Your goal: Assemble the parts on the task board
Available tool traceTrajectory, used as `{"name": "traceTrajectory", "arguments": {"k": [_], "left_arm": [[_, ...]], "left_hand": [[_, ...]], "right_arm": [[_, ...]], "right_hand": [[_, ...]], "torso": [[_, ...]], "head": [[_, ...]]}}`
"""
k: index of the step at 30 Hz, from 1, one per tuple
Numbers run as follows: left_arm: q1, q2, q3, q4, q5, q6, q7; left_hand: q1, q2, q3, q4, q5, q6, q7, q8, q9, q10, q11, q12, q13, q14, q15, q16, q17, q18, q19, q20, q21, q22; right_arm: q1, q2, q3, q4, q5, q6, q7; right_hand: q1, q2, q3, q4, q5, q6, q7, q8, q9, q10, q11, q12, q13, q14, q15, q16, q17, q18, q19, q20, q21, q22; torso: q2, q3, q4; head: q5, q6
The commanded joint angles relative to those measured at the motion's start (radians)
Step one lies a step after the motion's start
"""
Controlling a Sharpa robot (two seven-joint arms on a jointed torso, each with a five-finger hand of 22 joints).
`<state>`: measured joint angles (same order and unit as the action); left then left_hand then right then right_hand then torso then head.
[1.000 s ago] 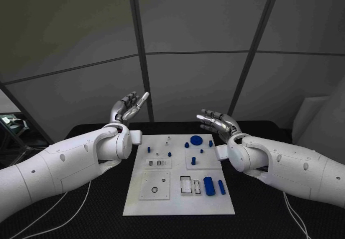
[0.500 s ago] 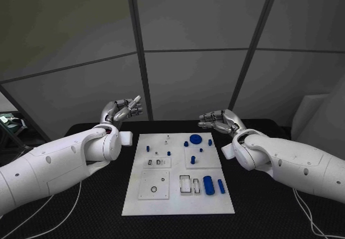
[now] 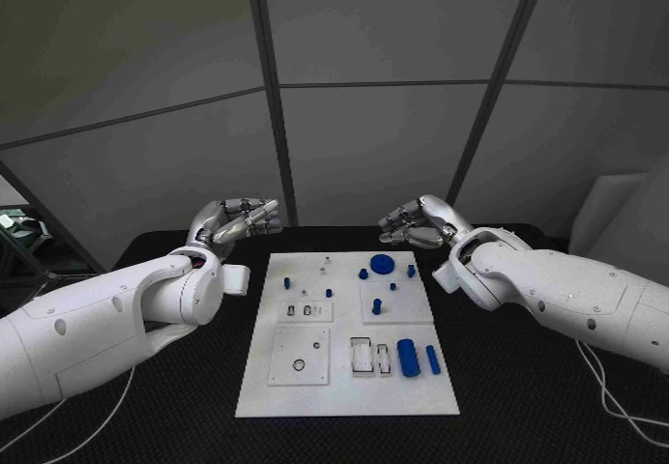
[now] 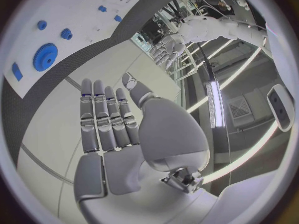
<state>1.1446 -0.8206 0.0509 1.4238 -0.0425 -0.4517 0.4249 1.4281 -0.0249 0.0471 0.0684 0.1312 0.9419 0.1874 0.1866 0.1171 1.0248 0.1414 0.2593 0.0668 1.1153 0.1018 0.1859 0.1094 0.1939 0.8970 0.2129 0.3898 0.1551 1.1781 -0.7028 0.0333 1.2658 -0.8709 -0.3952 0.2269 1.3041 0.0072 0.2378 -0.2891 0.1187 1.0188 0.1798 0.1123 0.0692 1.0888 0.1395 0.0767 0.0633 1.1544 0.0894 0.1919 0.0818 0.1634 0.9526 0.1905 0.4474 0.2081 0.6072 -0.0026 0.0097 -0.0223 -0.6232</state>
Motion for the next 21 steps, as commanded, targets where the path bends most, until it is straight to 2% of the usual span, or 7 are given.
{"name": "traceTrajectory", "arguments": {"k": [1,4,6,7,10,16,21], "left_arm": [[0.002,-0.017,0.001,0.042,-0.036,0.040,-0.021],[0.002,-0.040,0.001,0.091,-0.038,0.039,-0.022],[0.002,-0.046,0.002,0.108,-0.038,0.039,-0.023],[0.002,-0.050,0.002,0.117,-0.039,0.038,-0.023],[0.002,-0.056,0.002,0.138,-0.039,0.038,-0.024],[0.002,-0.055,0.003,0.157,-0.039,0.040,-0.025],[0.002,-0.052,0.005,0.165,-0.039,0.042,-0.025]], "left_hand": [[0.009,-0.003,-0.002,-0.008,0.003,0.008,0.001,-0.007,-0.002,0.007,-0.001,-0.006,-0.002,0.011,0.000,-0.001,0.002,-0.010,0.010,-0.001,0.007,0.001],[0.004,-0.006,-0.005,-0.010,0.000,0.008,0.003,-0.015,-0.005,0.005,0.001,-0.018,-0.003,0.005,0.004,-0.012,0.002,-0.012,0.007,0.000,0.005,-0.002],[0.003,-0.007,-0.007,-0.012,-0.001,0.008,0.003,-0.019,-0.006,0.004,0.003,-0.024,-0.003,0.001,0.005,-0.017,0.002,-0.013,0.005,0.001,0.003,-0.003],[0.003,-0.007,-0.007,-0.012,-0.001,0.007,0.003,-0.020,-0.006,0.004,0.003,-0.024,-0.003,0.001,0.006,-0.017,0.002,-0.013,0.005,0.001,0.002,-0.004],[0.000,-0.007,-0.009,-0.013,-0.006,0.007,0.004,-0.024,-0.007,0.004,0.004,-0.030,-0.003,-0.002,0.007,-0.023,0.002,-0.013,0.002,0.002,0.001,-0.005],[-0.001,-0.007,-0.010,-0.014,-0.007,0.006,0.005,-0.026,-0.008,0.003,0.005,-0.032,-0.003,-0.003,0.008,-0.025,0.002,-0.014,0.002,0.002,0.000,-0.006],[-0.002,-0.007,-0.010,-0.015,-0.009,0.006,0.005,-0.028,-0.008,0.003,0.006,-0.035,-0.003,-0.004,0.009,-0.027,0.002,-0.014,0.001,0.003,-0.001,-0.007]], "right_arm": [[0.018,0.007,0.001,-0.001,-0.261,0.090,-0.108],[0.041,0.021,0.001,-0.008,-0.392,0.118,-0.166],[0.050,0.027,0.001,-0.010,-0.448,0.135,-0.193],[0.055,0.030,0.001,-0.012,-0.482,0.145,-0.209],[0.066,0.043,0.001,-0.015,-0.568,0.174,-0.249],[0.075,0.067,0.001,-0.026,-0.674,0.216,-0.299],[0.077,0.083,0.001,-0.031,-0.736,0.229,-0.331]], "right_hand": [[0.019,-0.037,0.026,-0.001,0.018,0.060,-0.022,-0.019,0.001,0.074,-0.035,-0.015,0.000,0.200,-0.065,0.057,0.038,0.018,0.106,-0.067,0.205,0.112],[0.007,-0.045,0.033,0.000,0.019,0.070,-0.029,-0.027,0.001,0.090,-0.047,-0.014,0.001,0.289,-0.085,0.106,0.071,0.021,0.142,-0.083,0.275,0.152],[0.000,-0.053,0.040,0.000,0.020,0.075,-0.033,-0.032,0.001,0.096,-0.052,-0.015,0.001,0.320,-0.093,0.130,0.090,0.020,0.158,-0.089,0.307,0.170],[-0.005,-0.054,0.044,0.000,0.020,0.077,-0.034,-0.034,0.001,0.101,-0.054,-0.015,0.002,0.332,-0.096,0.142,0.099,0.020,0.163,-0.092,0.321,0.177],[-0.031,-0.068,0.064,0.000,0.021,0.084,-0.038,-0.046,0.000,0.104,-0.060,-0.016,0.001,0.352,-0.102,0.239,0.164,0.020,0.191,-0.103,0.387,0.220],[-0.055,-0.081,0.105,0.002,0.021,0.083,-0.038,-0.049,0.000,0.072,-0.057,-0.016,0.002,0.342,-0.101,0.411,0.281,-0.024,0.294,-0.099,0.628,0.532],[-0.064,-0.088,0.121,0.003,0.021,0.076,-0.036,-0.049,0.000,0.060,-0.054,-0.016,0.004,0.335,-0.097,0.529,0.375,-0.050,0.346,-0.092,0.752,0.706]], "torso": [[0.033,-0.0024,0.0095],[0.054,-0.0050,0.0137],[0.064,-0.0066,0.0165],[0.070,-0.0075,0.0177],[0.086,-0.0098,0.0201],[0.106,-0.0130,0.0214],[0.120,-0.0145,0.0237]], "head": [[-0.005,0.005],[-0.010,0.006],[-0.012,0.007],[-0.012,0.003],[-0.015,0.009],[-0.018,0.012],[-0.021,0.011]]}}
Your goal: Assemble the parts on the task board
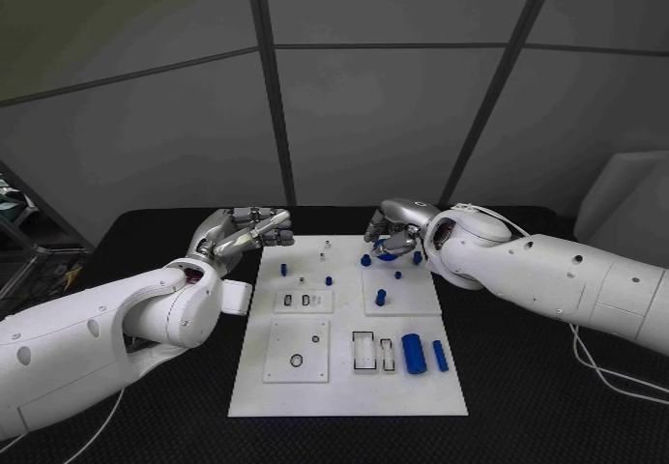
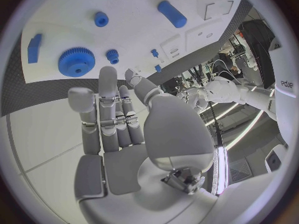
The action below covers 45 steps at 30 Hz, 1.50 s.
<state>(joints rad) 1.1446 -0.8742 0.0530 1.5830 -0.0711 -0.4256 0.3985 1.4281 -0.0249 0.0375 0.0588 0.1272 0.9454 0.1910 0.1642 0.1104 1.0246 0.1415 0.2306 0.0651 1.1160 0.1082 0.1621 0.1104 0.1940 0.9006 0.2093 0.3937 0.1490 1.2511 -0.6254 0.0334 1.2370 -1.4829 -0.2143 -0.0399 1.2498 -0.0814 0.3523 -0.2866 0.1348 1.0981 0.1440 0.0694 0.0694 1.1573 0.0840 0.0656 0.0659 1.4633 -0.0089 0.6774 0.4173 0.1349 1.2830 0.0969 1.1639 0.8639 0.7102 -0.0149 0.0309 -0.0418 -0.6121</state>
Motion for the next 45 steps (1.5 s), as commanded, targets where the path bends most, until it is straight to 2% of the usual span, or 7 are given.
{"name": "traceTrajectory", "arguments": {"k": [1,6,18,25,29,38,45], "left_arm": [[0.002,0.001,0.003,0.007,-0.010,0.016,0.002],[0.002,0.001,0.005,0.014,-0.011,0.018,0.002],[0.002,0.000,0.006,0.022,-0.011,0.023,0.000],[0.003,0.000,0.006,0.020,-0.011,0.025,-0.002],[0.003,0.001,0.006,0.019,-0.011,0.026,-0.003],[0.003,0.001,0.006,0.014,-0.011,0.027,-0.003],[0.003,0.002,0.006,0.012,-0.011,0.028,-0.003]], "left_hand": [[-0.002,-0.007,-0.001,-0.005,-0.005,0.002,0.002,-0.006,-0.001,0.003,0.006,-0.006,-0.001,-0.004,0.002,-0.004,0.001,-0.014,-0.003,0.007,-0.005,-0.001],[-0.003,-0.007,-0.002,-0.006,-0.007,0.001,0.002,-0.008,-0.002,0.002,0.006,-0.009,-0.001,-0.005,0.003,-0.006,0.001,-0.014,-0.004,0.007,-0.005,-0.002],[-0.005,-0.007,-0.004,-0.008,-0.008,0.000,0.004,-0.012,-0.003,0.001,0.008,-0.014,-0.001,-0.007,0.004,-0.010,0.002,-0.014,-0.005,0.008,-0.006,-0.003],[-0.005,-0.007,-0.004,-0.008,-0.008,0.000,0.004,-0.012,-0.003,0.001,0.008,-0.014,-0.001,-0.007,0.004,-0.010,0.002,-0.014,-0.005,0.008,-0.006,-0.003],[-0.005,-0.007,-0.004,-0.008,-0.008,0.000,0.004,-0.013,-0.003,0.001,0.008,-0.014,-0.001,-0.007,0.004,-0.011,0.002,-0.014,-0.005,0.008,-0.007,-0.003],[-0.005,-0.007,-0.004,-0.009,-0.009,-0.001,0.004,-0.014,-0.004,0.000,0.008,-0.016,-0.001,-0.007,0.004,-0.012,0.002,-0.014,-0.005,0.009,-0.007,-0.004],[-0.005,-0.006,-0.004,-0.010,-0.009,-0.001,0.005,-0.015,-0.004,0.000,0.008,-0.017,-0.001,-0.007,0.005,-0.012,0.002,-0.014,-0.005,0.009,-0.007,-0.004]], "right_arm": [[0.004,0.008,0.001,-0.004,-0.133,0.051,-0.070],[0.005,0.019,0.001,-0.014,-0.154,0.064,-0.082],[0.005,0.054,0.001,-0.041,-0.162,0.082,-0.077],[0.005,0.066,0.001,-0.055,-0.163,0.095,-0.074],[0.005,0.073,0.001,-0.062,-0.163,0.114,-0.073],[0.005,0.084,0.000,-0.075,-0.159,0.140,-0.069],[0.005,0.093,0.000,-0.085,-0.150,0.153,-0.061]], "right_hand": [[-0.012,0.000,0.009,0.001,0.005,-0.005,0.001,-0.005,0.000,-0.011,0.003,-0.004,0.001,0.022,0.004,0.079,0.073,-0.024,0.022,0.002,0.054,0.075],[-0.015,-0.004,0.013,0.002,0.005,-0.012,0.004,-0.006,0.000,-0.023,0.007,-0.005,0.001,0.012,0.007,0.175,0.165,-0.033,0.037,0.007,0.103,0.142],[-0.025,0.006,0.024,0.004,0.011,-0.019,0.005,-0.005,0.000,-0.012,0.007,-0.005,0.002,0.014,0.010,0.347,0.342,-0.059,0.096,0.012,0.208,0.308],[-0.030,0.014,0.034,0.006,0.018,-0.020,0.005,-0.005,0.000,-0.008,0.007,-0.005,0.002,0.017,0.010,0.414,0.411,-0.069,0.119,0.013,0.245,0.367],[-0.032,0.021,0.044,0.007,0.029,-0.018,0.003,-0.005,0.001,0.001,0.006,-0.004,0.002,0.021,0.010,0.455,0.456,-0.077,0.137,0.014,0.268,0.409],[-0.037,0.026,0.053,0.008,0.041,-0.017,0.002,-0.005,0.001,0.009,0.004,-0.004,0.002,0.021,0.009,0.484,0.485,-0.081,0.149,0.013,0.285,0.438],[-0.035,0.039,0.071,0.011,0.047,-0.014,0.001,-0.004,0.002,0.025,0.001,-0.003,0.002,0.017,0.008,0.507,0.503,-0.085,0.155,0.012,0.297,0.459]], "torso": [[0.018,-0.0030,0.0030],[0.025,-0.0035,0.0070],[0.028,-0.0032,0.0083],[0.029,-0.0023,0.0045],[0.030,-0.0017,0.0040],[0.032,-0.0015,0.0046],[0.033,-0.0017,0.0042]], "head": [[-0.003,0.003],[-0.005,0.004],[0.000,0.004],[0.006,0.000],[0.004,-0.007],[0.002,-0.020],[0.002,-0.019]]}}
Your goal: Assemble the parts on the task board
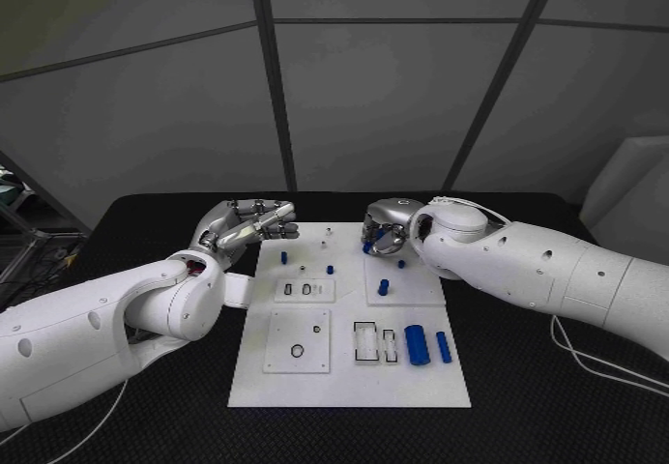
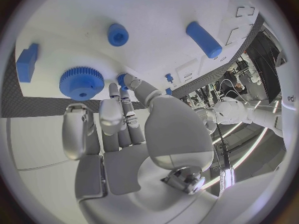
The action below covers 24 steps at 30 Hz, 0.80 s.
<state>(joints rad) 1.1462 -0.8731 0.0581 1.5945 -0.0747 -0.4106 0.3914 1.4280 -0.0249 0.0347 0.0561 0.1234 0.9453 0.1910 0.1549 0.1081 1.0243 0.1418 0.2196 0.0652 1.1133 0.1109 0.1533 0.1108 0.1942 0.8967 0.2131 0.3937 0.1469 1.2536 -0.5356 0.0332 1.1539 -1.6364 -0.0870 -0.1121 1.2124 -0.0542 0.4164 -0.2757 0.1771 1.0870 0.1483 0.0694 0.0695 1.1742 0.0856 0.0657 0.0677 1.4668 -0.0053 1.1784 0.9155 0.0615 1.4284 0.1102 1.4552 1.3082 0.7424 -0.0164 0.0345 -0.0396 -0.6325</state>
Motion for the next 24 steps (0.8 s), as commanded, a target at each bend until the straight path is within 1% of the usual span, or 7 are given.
{"name": "traceTrajectory", "arguments": {"k": [1,6,11,15,20,22,24], "left_arm": [[0.002,0.001,0.001,0.000,-0.007,0.013,0.004],[0.002,0.003,0.001,-0.002,-0.007,0.015,0.004],[0.002,0.003,0.001,-0.006,-0.007,0.015,0.004],[0.003,0.002,0.001,-0.009,-0.007,0.015,0.003],[0.003,0.000,0.002,-0.012,-0.007,0.016,0.002],[0.004,-0.001,0.002,-0.013,-0.007,0.017,0.002],[0.004,-0.001,0.002,-0.015,-0.007,0.018,0.001]], "left_hand": [[-0.005,-0.006,-0.002,-0.007,-0.006,-0.001,0.005,-0.005,-0.002,0.001,0.008,-0.006,-0.001,-0.004,0.002,-0.004,0.002,-0.014,-0.001,0.005,-0.007,-0.002],[-0.005,-0.006,-0.002,-0.007,-0.006,-0.001,0.005,-0.005,-0.002,0.001,0.008,-0.006,-0.001,-0.004,0.002,-0.004,0.002,-0.014,-0.001,0.005,-0.007,-0.002],[-0.004,-0.005,-0.001,-0.008,-0.007,0.000,0.005,-0.006,-0.002,0.001,0.008,-0.007,-0.001,-0.004,0.002,-0.004,0.002,-0.014,-0.001,0.005,-0.007,-0.002],[-0.004,-0.005,-0.001,-0.008,-0.007,0.000,0.005,-0.006,-0.002,0.001,0.008,-0.007,-0.001,-0.004,0.002,-0.004,0.002,-0.014,-0.001,0.005,-0.007,-0.002],[-0.004,-0.005,-0.001,-0.008,-0.007,0.000,0.005,-0.006,-0.002,0.001,0.008,-0.007,-0.001,-0.004,0.002,-0.004,0.002,-0.014,-0.001,0.005,-0.007,-0.002],[-0.004,-0.005,-0.001,-0.008,-0.007,0.000,0.005,-0.006,-0.002,0.001,0.008,-0.007,-0.001,-0.004,0.002,-0.004,0.002,-0.014,-0.001,0.005,-0.007,-0.002],[-0.004,-0.005,-0.001,-0.009,-0.008,0.000,0.005,-0.007,-0.002,0.001,0.008,-0.008,-0.001,-0.003,0.002,-0.005,0.002,-0.014,-0.001,0.005,-0.007,-0.002]], "right_arm": [[0.003,0.005,0.001,-0.004,0.005,0.027,0.013],[0.002,0.012,0.000,-0.010,0.011,0.035,0.018],[0.002,0.014,0.000,-0.013,0.016,0.029,0.019],[0.002,0.008,0.000,-0.008,0.022,-0.027,0.023],[0.002,-0.010,0.001,0.013,0.030,-0.119,0.036],[0.002,-0.014,0.001,0.020,0.034,-0.149,0.038],[0.002,-0.016,0.001,0.027,0.038,-0.186,0.036]], "right_hand": [[0.002,0.015,0.010,0.000,0.005,-0.001,-0.004,-0.003,0.002,0.012,-0.001,-0.003,0.000,0.013,0.004,0.009,0.007,-0.012,0.011,-0.001,0.008,0.018],[0.003,0.020,0.016,0.002,0.008,0.001,-0.005,-0.003,0.003,0.017,-0.003,-0.003,0.000,0.013,0.003,0.016,0.014,-0.013,0.014,-0.002,0.012,0.025],[-0.004,0.029,0.020,0.011,0.007,0.013,-0.009,0.000,0.005,0.030,-0.006,-0.002,0.001,0.012,0.000,0.028,0.023,-0.016,0.021,-0.004,0.020,0.041],[-0.013,0.039,0.020,0.024,0.009,0.037,-0.018,0.008,0.011,0.050,-0.014,-0.001,0.002,0.011,-0.007,0.037,0.029,-0.019,0.028,-0.009,0.028,0.056],[-0.015,0.044,0.015,0.034,0.002,0.064,-0.030,0.016,0.021,0.080,-0.026,0.001,0.006,0.010,-0.016,0.048,0.037,-0.022,0.036,-0.017,0.036,0.073],[-0.018,0.045,0.012,0.039,0.001,0.070,-0.032,0.017,0.023,0.086,-0.028,0.001,0.006,0.009,-0.018,0.050,0.039,-0.022,0.037,-0.019,0.038,0.076],[-0.021,0.045,0.009,0.043,0.000,0.074,-0.035,0.017,0.025,0.091,-0.030,0.000,0.007,0.009,-0.019,0.052,0.040,-0.023,0.038,-0.021,0.039,0.078]], "torso": [[0.001,-0.0004,-0.0002],[0.001,-0.0007,-0.0002],[0.001,-0.0008,0.0002],[0.001,-0.0013,-0.0005],[0.000,-0.0018,-0.0012],[-0.001,-0.0025,-0.0018],[0.000,-0.0022,-0.0012]], "head": [[0.001,-0.001],[0.003,-0.004],[0.006,-0.004],[0.006,-0.005],[0.008,0.000],[0.011,0.004],[0.011,0.008]]}}
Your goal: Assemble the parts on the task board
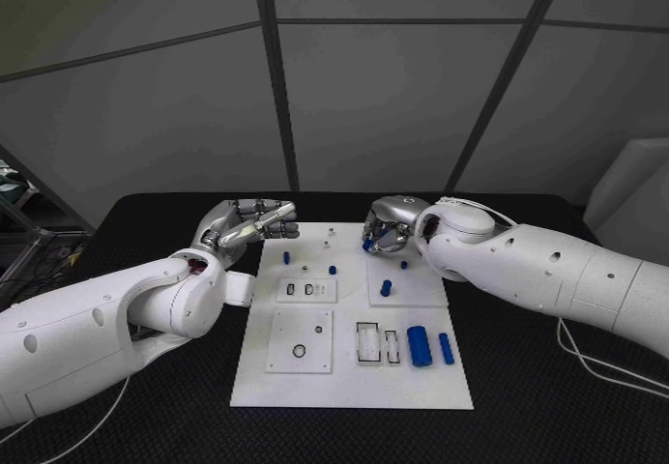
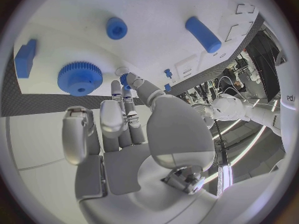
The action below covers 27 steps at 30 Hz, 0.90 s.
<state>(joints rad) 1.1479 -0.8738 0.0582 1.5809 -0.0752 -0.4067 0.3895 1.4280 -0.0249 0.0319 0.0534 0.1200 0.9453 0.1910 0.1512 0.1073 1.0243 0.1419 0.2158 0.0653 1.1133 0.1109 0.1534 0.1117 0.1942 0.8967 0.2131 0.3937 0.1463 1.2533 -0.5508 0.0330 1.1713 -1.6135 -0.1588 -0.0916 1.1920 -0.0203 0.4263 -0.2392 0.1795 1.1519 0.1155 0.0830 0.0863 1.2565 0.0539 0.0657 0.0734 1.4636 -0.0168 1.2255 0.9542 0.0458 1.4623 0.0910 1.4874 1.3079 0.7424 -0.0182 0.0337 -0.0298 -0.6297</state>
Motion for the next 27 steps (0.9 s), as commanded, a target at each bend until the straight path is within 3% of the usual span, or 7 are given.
{"name": "traceTrajectory", "arguments": {"k": [1,5,9,20,27], "left_arm": [[0.002,-0.001,0.001,-0.003,-0.006,0.014,0.002],[0.004,0.000,0.001,-0.010,-0.006,0.016,0.001],[0.005,0.001,0.001,-0.014,-0.006,0.018,0.001],[0.008,0.011,0.001,-0.015,-0.006,0.020,0.001],[0.010,0.016,0.001,-0.016,-0.006,0.020,0.001]], "left_hand": [[-0.004,-0.005,0.001,-0.007,-0.005,0.000,0.005,-0.004,-0.001,0.001,0.008,-0.004,-0.001,-0.003,0.002,-0.005,0.001,-0.014,-0.001,0.005,-0.007,-0.002],[-0.004,-0.005,0.001,-0.007,-0.005,-0.001,0.005,-0.004,-0.001,0.001,0.008,-0.005,-0.001,-0.003,0.002,-0.005,0.001,-0.013,-0.001,0.005,-0.007,-0.002],[-0.004,-0.005,0.001,-0.008,-0.007,-0.001,0.005,-0.005,-0.002,0.000,0.009,-0.006,-0.001,-0.002,0.002,-0.006,0.002,-0.013,0.000,0.005,-0.007,-0.002],[-0.004,-0.005,0.001,-0.008,-0.007,-0.001,0.005,-0.006,-0.002,0.000,0.009,-0.007,-0.001,-0.002,0.002,-0.007,0.002,-0.013,0.000,0.006,-0.007,-0.002],[-0.004,-0.005,0.001,-0.008,-0.007,-0.001,0.005,-0.006,-0.002,0.000,0.009,-0.007,-0.001,-0.002,0.002,-0.007,0.002,-0.013,0.000,0.006,-0.007,-0.002]], "right_arm": [[0.003,-0.001,0.001,0.012,0.017,-0.133,0.012],[0.003,0.014,0.001,0.006,0.020,-0.191,-0.010],[0.003,0.046,0.001,-0.023,0.021,-0.210,-0.025],[0.003,0.152,0.001,-0.128,0.015,-0.203,-0.042],[0.003,0.195,0.002,-0.176,0.010,-0.182,-0.043]], "right_hand": [[-0.001,0.011,-0.001,0.008,-0.002,0.010,-0.002,0.004,0.009,0.010,0.001,0.000,0.001,0.012,-0.008,0.005,0.001,-0.007,0.004,-0.002,0.007,0.078],[-0.003,0.013,-0.002,0.012,-0.003,0.010,-0.003,0.003,0.009,0.010,0.001,-0.002,0.001,0.012,-0.008,0.006,0.002,-0.007,0.005,-0.003,0.008,0.080],[-0.004,0.015,-0.003,0.015,-0.002,0.010,-0.003,0.002,0.010,0.009,0.001,-0.003,0.001,0.012,-0.008,0.007,0.001,-0.007,0.003,-0.003,0.007,0.078],[-0.006,0.017,-0.004,0.021,-0.001,0.005,-0.002,-0.004,0.010,0.002,0.003,-0.006,-0.002,0.010,-0.008,0.006,-0.003,-0.005,-0.002,-0.004,0.004,0.070],[-0.007,0.017,-0.004,0.022,0.000,0.004,-0.001,-0.005,0.010,0.000,0.003,-0.006,-0.002,0.010,-0.008,0.005,-0.004,-0.005,-0.002,-0.004,0.004,0.070]], "torso": [[0.001,0.0000,-0.0004],[0.001,-0.0004,0.0011],[0.004,-0.0005,0.0033],[0.006,-0.0003,0.0037],[0.009,-0.0021,0.0068]], "head": [[0.002,0.008],[0.002,0.015],[0.006,0.021],[0.014,0.021],[0.013,0.023]]}}
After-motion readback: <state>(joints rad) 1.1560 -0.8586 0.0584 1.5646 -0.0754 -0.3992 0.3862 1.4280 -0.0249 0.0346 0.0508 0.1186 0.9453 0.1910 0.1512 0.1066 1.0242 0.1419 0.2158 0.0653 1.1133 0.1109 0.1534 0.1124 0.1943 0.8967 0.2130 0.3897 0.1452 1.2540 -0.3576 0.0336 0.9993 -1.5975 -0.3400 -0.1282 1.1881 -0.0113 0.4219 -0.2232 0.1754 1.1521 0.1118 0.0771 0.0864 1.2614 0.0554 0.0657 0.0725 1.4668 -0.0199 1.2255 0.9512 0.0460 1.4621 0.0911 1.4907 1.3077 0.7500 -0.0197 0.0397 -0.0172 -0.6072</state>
